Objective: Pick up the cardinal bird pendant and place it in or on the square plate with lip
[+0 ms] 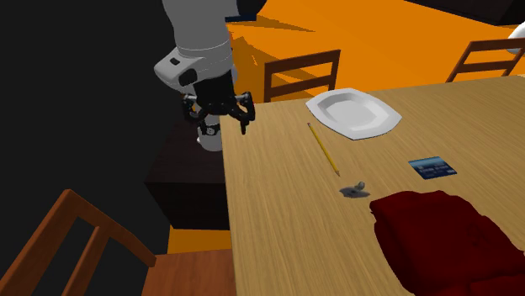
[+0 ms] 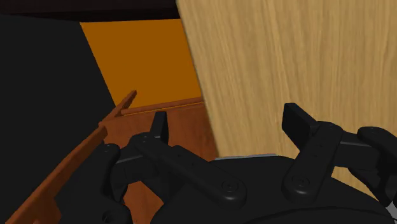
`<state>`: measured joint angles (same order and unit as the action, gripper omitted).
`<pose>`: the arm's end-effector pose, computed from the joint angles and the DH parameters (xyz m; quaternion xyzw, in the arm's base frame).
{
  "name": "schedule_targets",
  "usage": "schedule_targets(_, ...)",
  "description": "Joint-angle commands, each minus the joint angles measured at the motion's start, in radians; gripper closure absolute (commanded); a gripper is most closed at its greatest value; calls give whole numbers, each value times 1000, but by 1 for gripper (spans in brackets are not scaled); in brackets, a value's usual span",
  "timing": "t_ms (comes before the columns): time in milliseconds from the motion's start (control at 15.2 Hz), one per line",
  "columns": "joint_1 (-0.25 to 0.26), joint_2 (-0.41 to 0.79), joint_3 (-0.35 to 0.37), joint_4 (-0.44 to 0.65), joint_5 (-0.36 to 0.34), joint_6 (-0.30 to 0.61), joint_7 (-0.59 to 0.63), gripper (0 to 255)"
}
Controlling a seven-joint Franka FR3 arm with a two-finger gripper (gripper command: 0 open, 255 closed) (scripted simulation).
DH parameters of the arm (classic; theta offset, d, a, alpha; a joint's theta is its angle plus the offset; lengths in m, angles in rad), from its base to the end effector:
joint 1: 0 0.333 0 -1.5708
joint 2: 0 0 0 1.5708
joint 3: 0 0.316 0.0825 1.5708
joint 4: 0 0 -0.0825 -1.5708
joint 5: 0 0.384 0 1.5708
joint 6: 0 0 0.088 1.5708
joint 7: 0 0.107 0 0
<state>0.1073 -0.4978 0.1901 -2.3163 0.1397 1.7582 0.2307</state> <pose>0.3743 0.1360 0.5197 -0.9992 -0.0052 0.0378 0.0140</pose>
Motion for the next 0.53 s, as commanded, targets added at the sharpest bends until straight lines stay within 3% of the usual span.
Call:
schedule_targets(0, 11, 40, 18, 22, 30, 37, 27, 0)
schedule_targets(462, 42, 218, 82, 165, 101, 145, 118, 0)
